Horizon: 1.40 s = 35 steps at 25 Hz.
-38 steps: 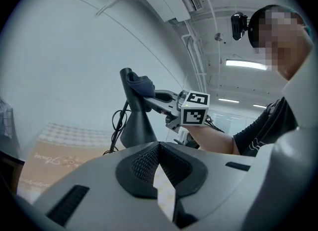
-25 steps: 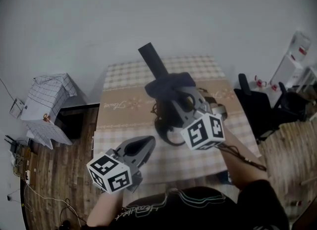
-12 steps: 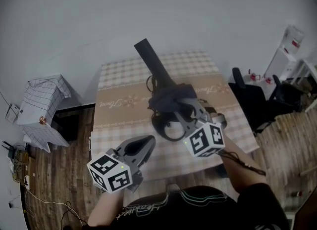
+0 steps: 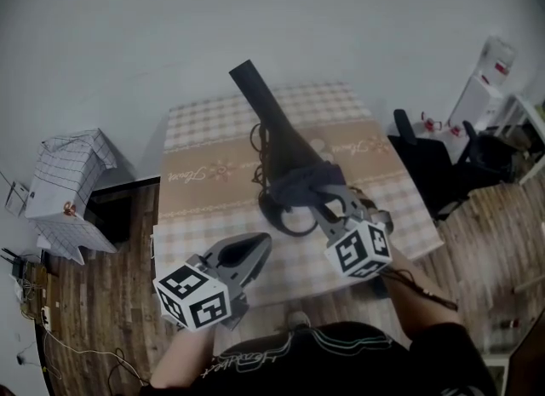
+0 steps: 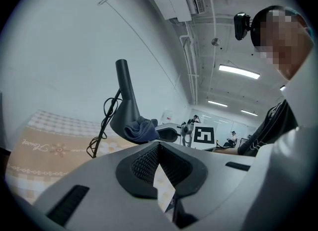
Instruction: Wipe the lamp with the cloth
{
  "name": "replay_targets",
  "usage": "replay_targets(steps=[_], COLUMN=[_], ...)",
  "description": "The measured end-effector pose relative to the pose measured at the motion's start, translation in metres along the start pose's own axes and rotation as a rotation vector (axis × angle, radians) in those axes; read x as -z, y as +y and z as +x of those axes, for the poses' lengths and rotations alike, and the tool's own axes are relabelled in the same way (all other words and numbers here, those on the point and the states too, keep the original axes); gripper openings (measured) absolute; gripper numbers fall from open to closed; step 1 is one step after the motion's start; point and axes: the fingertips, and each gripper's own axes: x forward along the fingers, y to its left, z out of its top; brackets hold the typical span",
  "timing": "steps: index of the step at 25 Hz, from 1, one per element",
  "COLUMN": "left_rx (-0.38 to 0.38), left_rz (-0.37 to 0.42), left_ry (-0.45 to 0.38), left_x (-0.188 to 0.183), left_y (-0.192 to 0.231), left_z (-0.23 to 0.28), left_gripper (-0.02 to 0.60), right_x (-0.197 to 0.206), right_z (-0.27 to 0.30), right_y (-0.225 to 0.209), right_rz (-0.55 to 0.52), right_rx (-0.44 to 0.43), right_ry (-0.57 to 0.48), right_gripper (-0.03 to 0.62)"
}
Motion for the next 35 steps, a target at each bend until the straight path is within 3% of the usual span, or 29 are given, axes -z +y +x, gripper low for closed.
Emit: replay_targets(steps=[15,24,35], left_rx=[0.056,-0.006,-0.129], left_rz=[-0.007,0.077,0.116], left_ry=[-0.017,-0.067,-0.129], left_x=[0.009,-0.018,-0.046], left_y=[-0.013,-0.031,-0.06], left_z=[-0.016,-0.013,0.035], left_gripper=[-0.002,-0.002,-0.002], right_x=[0.015,0.002,-0.007], right_z=[-0.022,-0.046,-0.059], right_y=[0.031,0.004,-0.048], right_rz=[0.095,0.055,-0.012], right_rx=[-0.058,-0.049,-0.138], right_ry=[0.099,0.001,-0.179], right_gripper=[0.057,0.057,0.057])
